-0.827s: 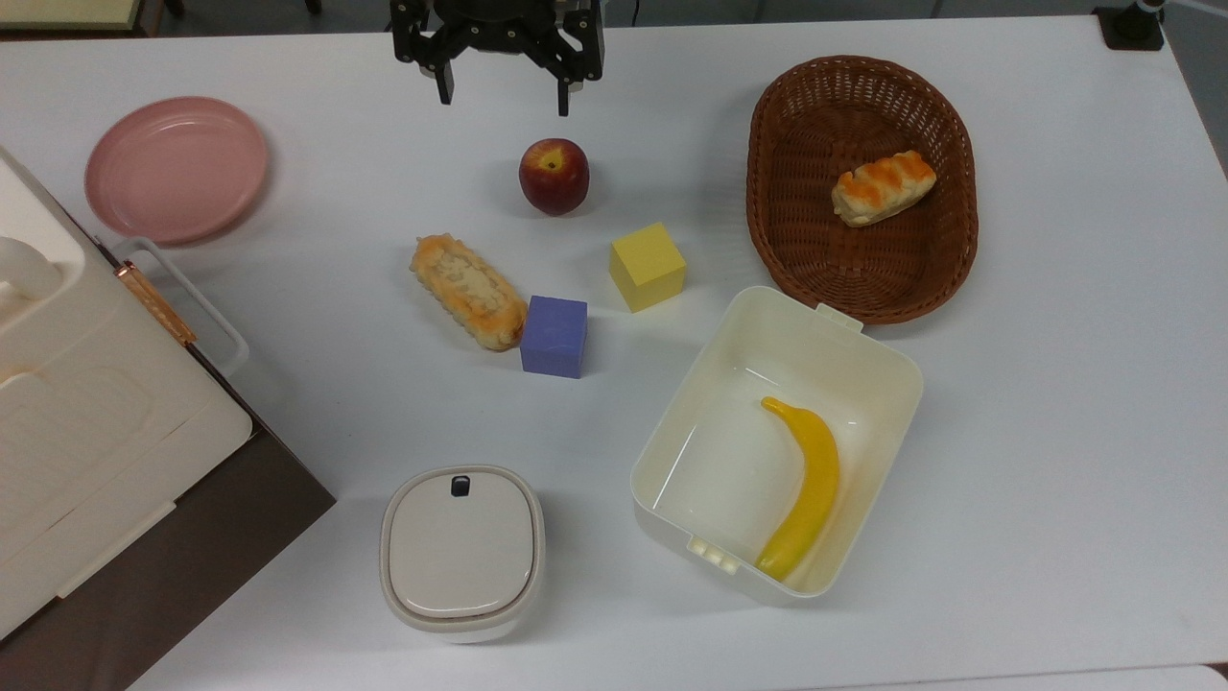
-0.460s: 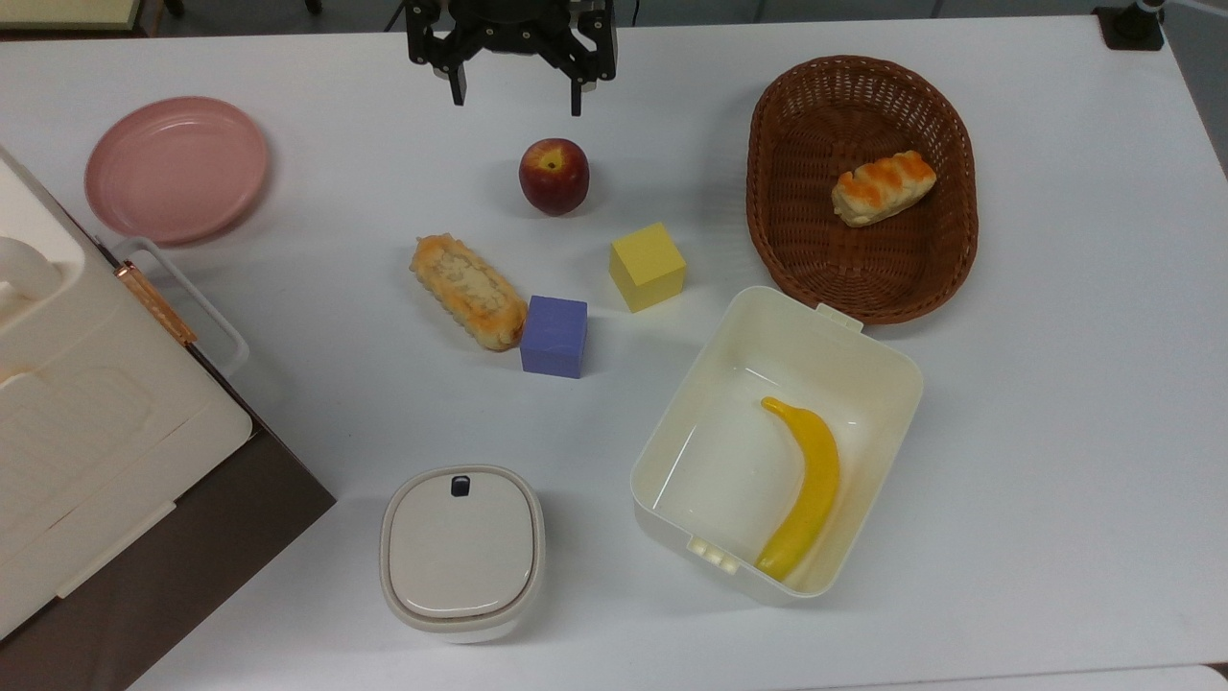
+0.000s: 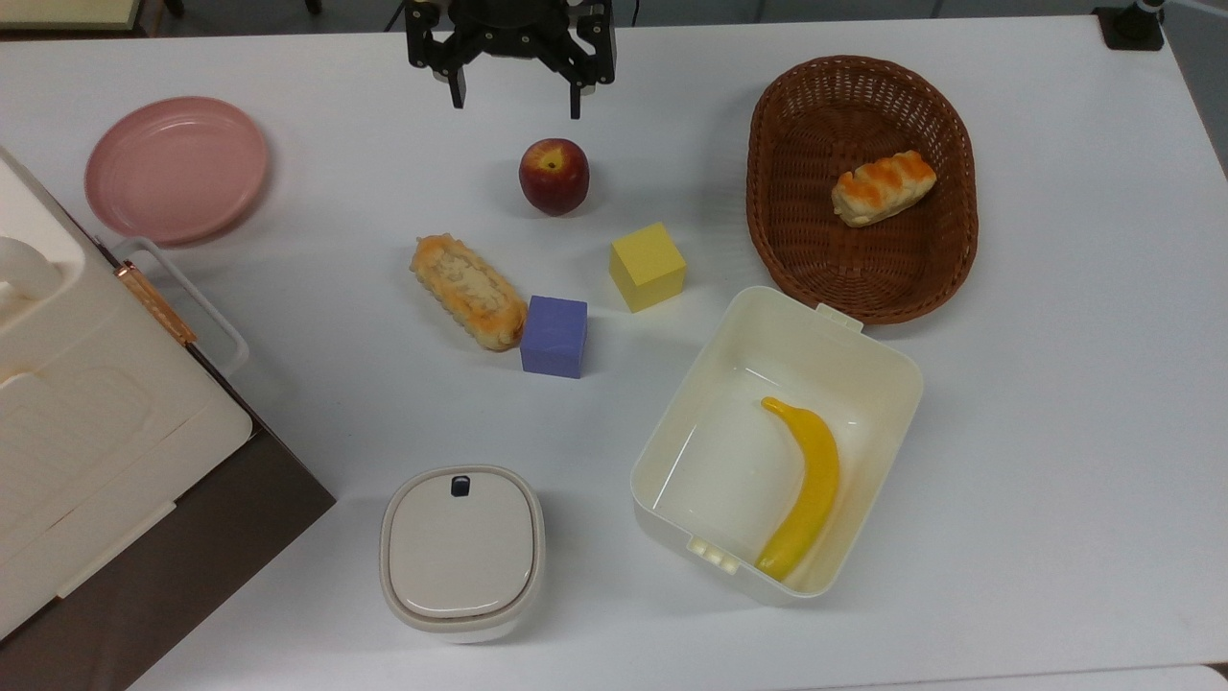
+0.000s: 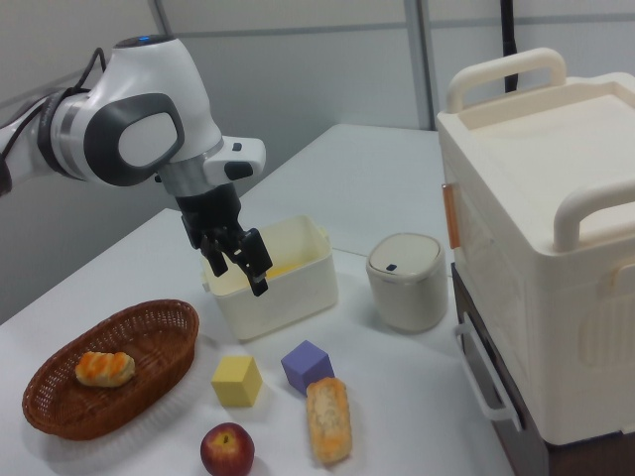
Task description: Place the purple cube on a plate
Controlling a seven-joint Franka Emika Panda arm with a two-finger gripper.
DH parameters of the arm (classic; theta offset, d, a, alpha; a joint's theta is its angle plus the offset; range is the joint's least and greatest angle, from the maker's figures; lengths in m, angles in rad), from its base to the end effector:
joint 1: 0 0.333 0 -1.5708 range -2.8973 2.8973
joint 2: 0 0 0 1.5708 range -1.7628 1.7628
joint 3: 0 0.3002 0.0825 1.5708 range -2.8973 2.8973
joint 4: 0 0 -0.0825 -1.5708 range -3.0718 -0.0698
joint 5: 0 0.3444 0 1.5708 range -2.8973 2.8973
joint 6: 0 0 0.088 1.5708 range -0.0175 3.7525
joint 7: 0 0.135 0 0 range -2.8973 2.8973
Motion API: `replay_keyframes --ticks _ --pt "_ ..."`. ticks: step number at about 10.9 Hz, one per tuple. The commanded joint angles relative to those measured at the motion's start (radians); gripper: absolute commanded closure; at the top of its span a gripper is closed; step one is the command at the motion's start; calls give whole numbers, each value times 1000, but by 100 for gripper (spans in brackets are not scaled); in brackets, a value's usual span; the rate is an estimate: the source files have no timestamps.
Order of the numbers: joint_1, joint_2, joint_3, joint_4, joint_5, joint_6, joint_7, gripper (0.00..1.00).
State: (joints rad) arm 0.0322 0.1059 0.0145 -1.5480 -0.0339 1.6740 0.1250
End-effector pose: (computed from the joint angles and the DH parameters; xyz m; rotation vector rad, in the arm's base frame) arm 0.5541 0.0213 0.5433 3.1088 -0.1170 0.0355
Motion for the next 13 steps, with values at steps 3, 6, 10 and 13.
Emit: replay_keyframes --ticks 3,6,10,13 --pt "9 55 -10 -11 12 6 2 0" --pt "6 113 -8 -34 12 114 4 0" --pt "12 234 -10 -43 11 222 45 0" --pt "11 317 -10 -43 11 325 85 0"
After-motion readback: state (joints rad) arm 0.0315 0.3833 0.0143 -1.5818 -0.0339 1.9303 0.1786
